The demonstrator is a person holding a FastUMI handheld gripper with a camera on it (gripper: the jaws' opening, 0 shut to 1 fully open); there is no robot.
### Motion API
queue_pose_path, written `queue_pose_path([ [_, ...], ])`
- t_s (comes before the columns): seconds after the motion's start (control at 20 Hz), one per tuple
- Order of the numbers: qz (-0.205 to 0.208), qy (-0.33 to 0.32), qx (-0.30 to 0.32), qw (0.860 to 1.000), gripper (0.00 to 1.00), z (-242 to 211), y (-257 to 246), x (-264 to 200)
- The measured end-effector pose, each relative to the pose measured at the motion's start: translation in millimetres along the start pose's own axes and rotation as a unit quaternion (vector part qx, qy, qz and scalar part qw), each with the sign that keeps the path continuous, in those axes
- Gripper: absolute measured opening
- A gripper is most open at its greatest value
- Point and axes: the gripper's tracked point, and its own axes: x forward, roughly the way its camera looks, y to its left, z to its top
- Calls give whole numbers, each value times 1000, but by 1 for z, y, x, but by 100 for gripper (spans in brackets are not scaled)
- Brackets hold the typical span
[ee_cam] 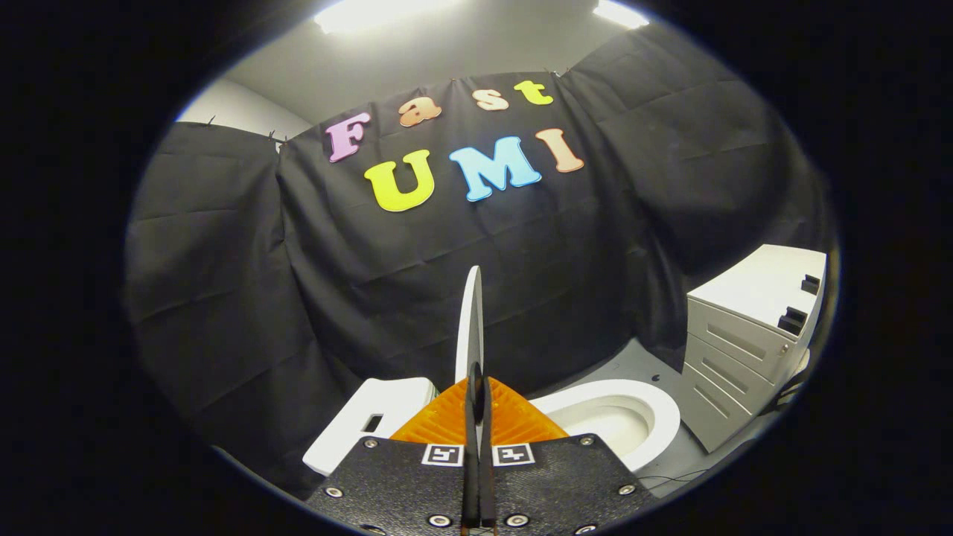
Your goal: Open the toilet lid.
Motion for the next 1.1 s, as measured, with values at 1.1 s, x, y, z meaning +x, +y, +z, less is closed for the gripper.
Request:
queue_pose_path([
  [1.1, 88, 4, -168, 982, 0, -22, 118, -1],
])
